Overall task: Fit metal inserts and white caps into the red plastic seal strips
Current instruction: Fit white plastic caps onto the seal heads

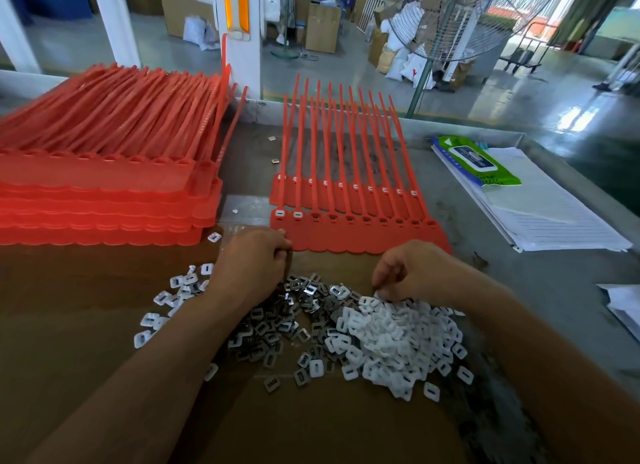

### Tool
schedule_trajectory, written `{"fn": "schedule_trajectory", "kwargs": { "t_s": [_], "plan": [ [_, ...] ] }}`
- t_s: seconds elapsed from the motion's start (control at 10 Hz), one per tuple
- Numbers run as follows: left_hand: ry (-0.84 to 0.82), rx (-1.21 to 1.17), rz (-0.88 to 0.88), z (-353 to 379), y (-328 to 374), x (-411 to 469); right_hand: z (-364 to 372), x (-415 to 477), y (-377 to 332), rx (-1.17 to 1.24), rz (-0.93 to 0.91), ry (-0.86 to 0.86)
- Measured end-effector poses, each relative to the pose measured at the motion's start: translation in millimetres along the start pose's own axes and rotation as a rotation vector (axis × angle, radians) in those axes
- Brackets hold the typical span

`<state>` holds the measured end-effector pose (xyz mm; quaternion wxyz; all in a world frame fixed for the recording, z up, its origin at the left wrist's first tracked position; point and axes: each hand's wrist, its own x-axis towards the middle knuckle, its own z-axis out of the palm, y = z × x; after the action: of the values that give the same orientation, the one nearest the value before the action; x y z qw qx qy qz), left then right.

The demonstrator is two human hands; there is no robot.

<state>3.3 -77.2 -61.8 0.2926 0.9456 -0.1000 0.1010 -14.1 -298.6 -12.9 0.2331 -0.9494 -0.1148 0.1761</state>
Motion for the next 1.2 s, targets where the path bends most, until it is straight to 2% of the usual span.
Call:
{"fn": "schedule_trajectory", "kwargs": {
  "t_s": [0.3, 0.6, 0.8, 1.0, 1.2],
  "plan": [
    [-0.001, 0.007, 0.011, 0, 0, 0, 8, -4, 4, -0.043, -0.084, 0.027],
    [-0.017, 0.014, 0.0, 0, 0, 1, 7, -9, 8, -0.086, -0.19, -0.021],
    [-0.02, 0.011, -0.008, 0, -1, 1, 6, -9, 8, 0.15, -0.15, 0.112],
    [-0.024, 0.006, -0.009, 0, 0, 1, 5, 3, -7, 0.194, -0.187, 0.3],
    [-0.024, -0.001, 0.0, 0, 0, 0, 6, 18, -21, 0.165, -0.197, 0.389]
  ]
}}
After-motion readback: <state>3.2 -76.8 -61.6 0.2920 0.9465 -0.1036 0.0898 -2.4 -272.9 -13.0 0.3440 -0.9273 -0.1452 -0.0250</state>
